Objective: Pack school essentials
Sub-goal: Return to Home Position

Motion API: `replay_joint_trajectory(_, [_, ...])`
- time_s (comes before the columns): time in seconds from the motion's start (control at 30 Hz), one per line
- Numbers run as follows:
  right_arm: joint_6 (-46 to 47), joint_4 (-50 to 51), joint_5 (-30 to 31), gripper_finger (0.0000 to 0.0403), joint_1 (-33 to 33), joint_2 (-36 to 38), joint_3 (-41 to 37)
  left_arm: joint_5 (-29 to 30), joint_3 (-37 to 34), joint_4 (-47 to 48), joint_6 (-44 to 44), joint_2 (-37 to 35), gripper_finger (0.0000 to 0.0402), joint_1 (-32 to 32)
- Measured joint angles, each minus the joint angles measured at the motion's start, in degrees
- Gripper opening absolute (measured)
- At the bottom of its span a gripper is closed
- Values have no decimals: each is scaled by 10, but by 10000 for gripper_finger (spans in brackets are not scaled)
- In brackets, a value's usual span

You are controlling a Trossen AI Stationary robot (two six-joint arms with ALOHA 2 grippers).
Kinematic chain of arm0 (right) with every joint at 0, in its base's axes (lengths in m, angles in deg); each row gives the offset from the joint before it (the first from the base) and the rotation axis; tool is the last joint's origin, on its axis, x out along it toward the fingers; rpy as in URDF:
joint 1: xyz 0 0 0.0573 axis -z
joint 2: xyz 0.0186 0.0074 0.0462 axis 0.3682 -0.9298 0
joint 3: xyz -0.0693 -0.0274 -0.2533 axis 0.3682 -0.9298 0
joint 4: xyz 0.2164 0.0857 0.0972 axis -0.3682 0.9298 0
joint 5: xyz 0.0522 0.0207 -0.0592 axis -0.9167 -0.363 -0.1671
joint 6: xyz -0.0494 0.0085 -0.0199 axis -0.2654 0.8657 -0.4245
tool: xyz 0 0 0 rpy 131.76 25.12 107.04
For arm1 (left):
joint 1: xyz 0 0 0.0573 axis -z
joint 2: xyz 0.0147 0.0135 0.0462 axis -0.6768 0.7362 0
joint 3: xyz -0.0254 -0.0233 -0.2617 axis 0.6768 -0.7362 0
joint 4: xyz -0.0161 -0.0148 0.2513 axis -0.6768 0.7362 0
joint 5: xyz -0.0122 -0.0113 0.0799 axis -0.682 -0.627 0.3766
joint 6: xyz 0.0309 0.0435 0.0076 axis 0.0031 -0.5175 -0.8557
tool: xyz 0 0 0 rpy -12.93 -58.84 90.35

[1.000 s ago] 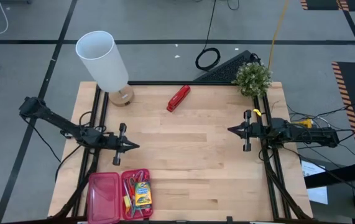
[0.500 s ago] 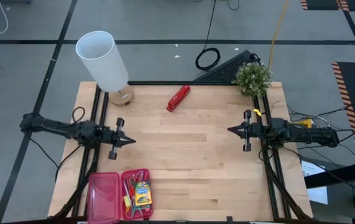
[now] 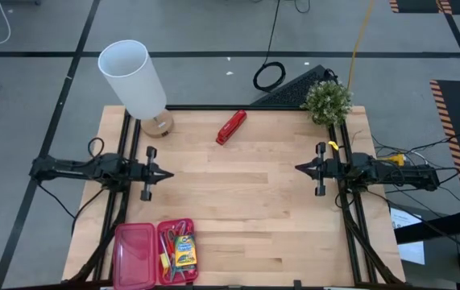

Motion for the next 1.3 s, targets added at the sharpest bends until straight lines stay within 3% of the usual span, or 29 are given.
replay_joint_trajectory(0.23, [0,0,0,0,0,0,0,0,0,62,-48,-55,0,-1])
replay_joint_trajectory(0.7, [0,0,0,0,0,0,0,-33,0,73,-31,-53,7,-71])
replay_joint_trajectory(1.3, [0,0,0,0,0,0,0,-17,0,75,3,-51,4,-75])
